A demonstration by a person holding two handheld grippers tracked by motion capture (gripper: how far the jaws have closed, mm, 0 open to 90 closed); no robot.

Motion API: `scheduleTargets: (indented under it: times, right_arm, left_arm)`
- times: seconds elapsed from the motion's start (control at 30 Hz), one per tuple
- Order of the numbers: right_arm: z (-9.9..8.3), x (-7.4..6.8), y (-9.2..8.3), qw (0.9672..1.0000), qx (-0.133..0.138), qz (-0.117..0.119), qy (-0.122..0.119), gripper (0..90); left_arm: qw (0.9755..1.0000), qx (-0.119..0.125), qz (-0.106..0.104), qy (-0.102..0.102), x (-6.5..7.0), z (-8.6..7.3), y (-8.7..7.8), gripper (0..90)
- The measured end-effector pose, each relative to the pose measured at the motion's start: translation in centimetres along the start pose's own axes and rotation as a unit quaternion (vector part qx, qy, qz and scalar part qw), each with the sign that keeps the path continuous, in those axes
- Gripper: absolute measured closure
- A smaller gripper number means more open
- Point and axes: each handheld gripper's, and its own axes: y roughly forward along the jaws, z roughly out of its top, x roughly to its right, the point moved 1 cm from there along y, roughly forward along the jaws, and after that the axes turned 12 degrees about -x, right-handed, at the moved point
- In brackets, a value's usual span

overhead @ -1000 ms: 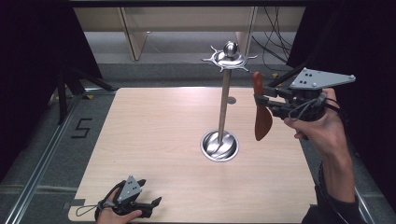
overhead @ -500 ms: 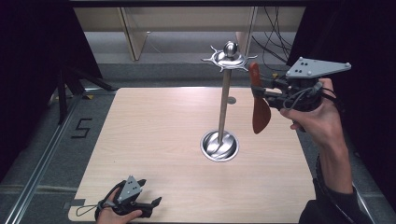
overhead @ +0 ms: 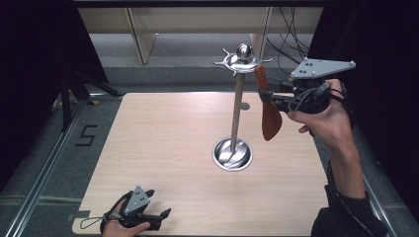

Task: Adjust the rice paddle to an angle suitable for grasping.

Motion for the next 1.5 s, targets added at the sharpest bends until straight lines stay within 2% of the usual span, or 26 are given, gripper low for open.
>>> scheduleTargets:
  times: [0.07, 0.13, 0.2, 0.23, 0.27, 0.3, 0.37, 0.4, 0.53, 0.6, 0.63, 0.7, 0.73, 0.83, 0.87, 0.93, 1.0, 1.03, 1.1, 1.13, 1.2, 1.27, 1.3, 1.4, 1.47, 1.5]
  right_arm:
    - [0.1, 0.2, 0.0, 1.0, -0.002, -0.002, -0.007, 67.0]
    - [0.2, 0.2, 0.2, 1.0, -0.002, -0.001, -0.003, 67.0]
    - [0.3, 0.3, 0.4, 1.0, -0.005, -0.004, -0.006, 66.9]
    - [0.3, 0.3, 0.4, 1.0, -0.006, -0.003, -0.005, 67.0]
    - [0.3, 0.3, 0.6, 1.0, -0.007, 0.001, 0.0, 66.9]
    - [0.2, 0.4, 0.6, 0.9999, -0.009, -0.003, -0.004, 66.9]
    - [0.0, 0.4, 0.8, 1.0, -0.004, -0.005, 0.0, 66.9]
    - [0.0, 0.4, 0.8, 1.0, -0.006, 0.005, 0.001, 66.9]
    - [-0.1, 0.5, 0.9, 1.0, -0.006, -0.001, -0.002, 66.9]
    - [-0.1, 0.5, 1.0, 0.9999, -0.006, 0.009, 0.006, 66.8]
    - [-0.2, 0.5, 1.1, 0.9999, -0.003, 0.008, 0.007, 66.8]
    - [-0.3, 0.5, 1.2, 0.9999, 0.0, 0.013, 0.006, 66.8]
    - [-0.3, 0.5, 1.3, 0.9998, 0.0, 0.02, 0.011, 66.8]
    - [-0.5, 0.5, 1.7, 0.9996, 0.001, 0.024, 0.012, 67.7]
    - [-0.6, 0.5, 1.7, 0.9997, -0.001, 0.022, 0.014, 67.6]
    - [-0.7, 0.6, 1.9, 0.9997, 0.01, 0.021, 0.011, 66.8]
    - [-0.9, 0.6, 1.9, 0.9995, 0.004, 0.024, 0.017, 64.9]
    - [-1.0, 0.6, 2.0, 0.9996, 0.007, 0.019, 0.017, 63.1]
    - [-1.2, 0.5, 1.7, 0.9991, 0.008, 0.028, 0.031, 59.9]
    - [-1.5, 0.6, 1.4, 0.999, 0.013, 0.023, 0.036, 57.4]
    - [-1.8, 0.5, 1.2, 0.9986, 0.014, 0.031, 0.039, 53.2]
    - [-2.3, 0.4, 0.7, 0.9989, 0.012, 0.023, 0.038, 50.1]
    - [-2.7, 0.5, 0.4, 0.9987, 0.019, 0.024, 0.04, 49.0]
    - [-3.9, 0.4, -0.1, 0.9983, 0.022, 0.023, 0.049, 45.9]
    - [-4.3, 0.4, -0.2, 0.9985, 0.024, 0.02, 0.046, 45.1]
    - [-5.2, 0.4, -0.2, 0.9981, 0.026, 0.022, 0.052, 43.6]
  left_arm:
    - [0.9999, 0.008, -0.003, -0.007, 0.1, 0.0, 0.1, 15.5]
    - [1.0, -0.001, -0.001, 0.004, -0.1, 0.0, 0.0, 15.5]
    - [1.0, -0.005, -0.002, -0.006, 0.1, -0.1, 0.0, 15.5]
    - [1.0, 0.003, -0.002, -0.004, 0.0, 0.0, 0.0, 15.5]
    - [0.9999, -0.007, 0.006, 0.008, -0.2, 0.0, -0.1, 15.5]
    - [1.0, 0.004, -0.002, -0.004, 0.0, 0.0, 0.1, 15.5]
    - [1.0, -0.006, -0.003, -0.006, 0.1, -0.1, 0.0, 15.5]
    - [1.0, 0.004, -0.002, -0.006, 0.1, 0.0, 0.1, 15.5]
    - [1.0, -0.004, 0.001, -0.003, 0.0, 0.0, 0.0, 15.5]
    - [1.0, 0.003, -0.002, -0.007, 0.1, 0.0, 0.1, 15.5]
    - [1.0, 0.002, -0.001, 0.001, 0.0, 0.0, 0.0, 15.5]
    - [1.0, -0.005, -0.002, -0.004, 0.1, 0.0, 0.0, 15.5]
    - [1.0, 0.004, -0.002, -0.006, 0.1, 0.0, 0.1, 15.5]
    - [1.0, -0.001, -0.001, 0.003, 0.0, 0.0, 0.0, 15.5]
    - [0.9999, -0.002, -0.005, -0.009, 0.1, -0.1, 0.0, 15.5]
    - [1.0, -0.004, 0.003, 0.002, -0.1, 0.0, 0.0, 15.5]
    - [1.0, -0.001, 0.001, 0.001, -0.1, 0.0, 0.0, 15.5]
    - [0.9999, -0.011, 0.0, 0.009, -0.1, 0.0, -0.1, 15.4]
    - [1.0, -0.007, 0.002, 0.005, -0.1, 0.0, 0.0, 15.4]
    - [1.0, 0.004, -0.002, -0.006, 0.1, 0.0, 0.1, 15.4]
    - [1.0, -0.002, -0.001, 0.003, -0.1, 0.0, 0.0, 15.5]
    - [1.0, 0.0, 0.003, 0.009, -0.2, 0.1, 0.0, 15.5]
    - [0.9998, -0.001, 0.008, 0.021, -0.4, 0.2, 0.0, 15.5]
    - [1.0, -0.004, 0.003, 0.006, -0.2, 0.1, 0.0, 15.5]
    - [0.9999, -0.012, 0.004, 0.008, -0.3, 0.1, -0.1, 15.5]
    - [0.9999, -0.005, -0.001, -0.012, -0.1, 0.1, -0.1, 15.6]
